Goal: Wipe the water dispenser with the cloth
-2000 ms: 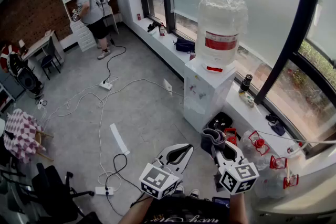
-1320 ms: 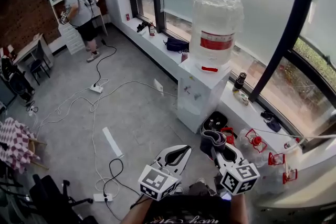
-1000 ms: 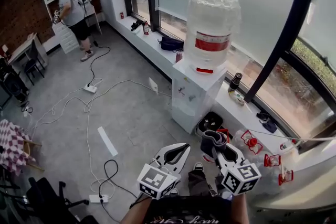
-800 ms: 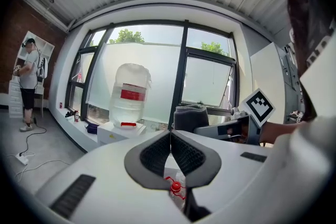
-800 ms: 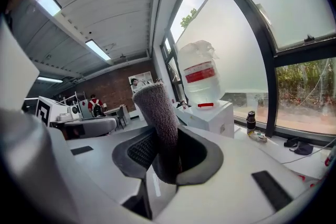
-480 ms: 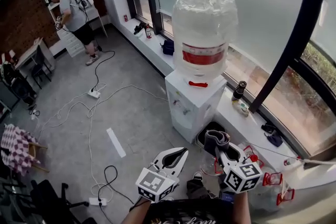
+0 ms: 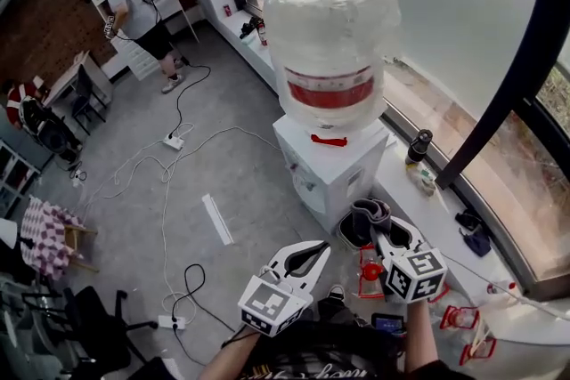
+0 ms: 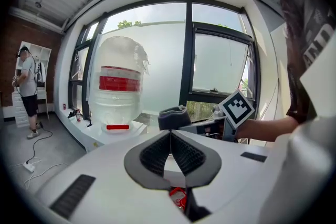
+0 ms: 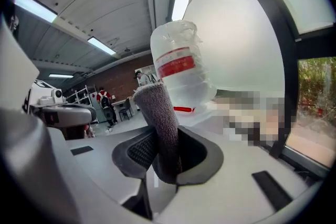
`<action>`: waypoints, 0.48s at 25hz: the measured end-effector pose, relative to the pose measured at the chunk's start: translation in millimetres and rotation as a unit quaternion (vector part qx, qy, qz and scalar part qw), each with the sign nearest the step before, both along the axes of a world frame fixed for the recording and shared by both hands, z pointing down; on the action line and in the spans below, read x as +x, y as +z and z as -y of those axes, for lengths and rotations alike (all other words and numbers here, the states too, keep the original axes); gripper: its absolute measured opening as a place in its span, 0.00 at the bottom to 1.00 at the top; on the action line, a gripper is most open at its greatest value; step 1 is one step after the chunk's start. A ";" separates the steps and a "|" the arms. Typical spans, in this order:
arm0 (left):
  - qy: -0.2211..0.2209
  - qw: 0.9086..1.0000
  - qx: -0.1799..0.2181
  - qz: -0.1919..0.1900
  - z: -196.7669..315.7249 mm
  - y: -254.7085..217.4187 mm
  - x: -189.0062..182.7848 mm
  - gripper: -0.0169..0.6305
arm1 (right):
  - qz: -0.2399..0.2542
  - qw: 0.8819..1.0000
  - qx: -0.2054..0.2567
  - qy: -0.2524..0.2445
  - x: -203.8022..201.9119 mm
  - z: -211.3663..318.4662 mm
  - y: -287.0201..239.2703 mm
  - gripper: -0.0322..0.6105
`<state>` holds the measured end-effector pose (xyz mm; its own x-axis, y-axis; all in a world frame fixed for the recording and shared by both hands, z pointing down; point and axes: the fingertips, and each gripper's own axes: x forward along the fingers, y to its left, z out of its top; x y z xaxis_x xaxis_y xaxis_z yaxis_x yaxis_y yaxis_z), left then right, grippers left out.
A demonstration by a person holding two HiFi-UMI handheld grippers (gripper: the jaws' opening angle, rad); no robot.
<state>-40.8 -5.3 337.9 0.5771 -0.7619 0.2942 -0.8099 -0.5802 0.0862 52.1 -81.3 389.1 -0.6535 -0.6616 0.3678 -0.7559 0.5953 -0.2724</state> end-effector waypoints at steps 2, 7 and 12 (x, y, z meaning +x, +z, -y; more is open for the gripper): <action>0.000 1.000 -0.002 0.004 12.8 3.4 4.6 0.05 | -0.017 1.000 0.006 -0.018 0.5 15.2 11.3 0.21; 0.000 1.000 -0.002 0.019 44.1 13.2 9.6 0.05 | -0.057 0.997 0.009 -0.049 -3.6 51.3 47.3 0.21; -0.002 1.000 0.001 0.027 73.1 30.6 8.5 0.05 | -0.064 0.995 0.011 -0.074 -21.6 85.0 97.3 0.21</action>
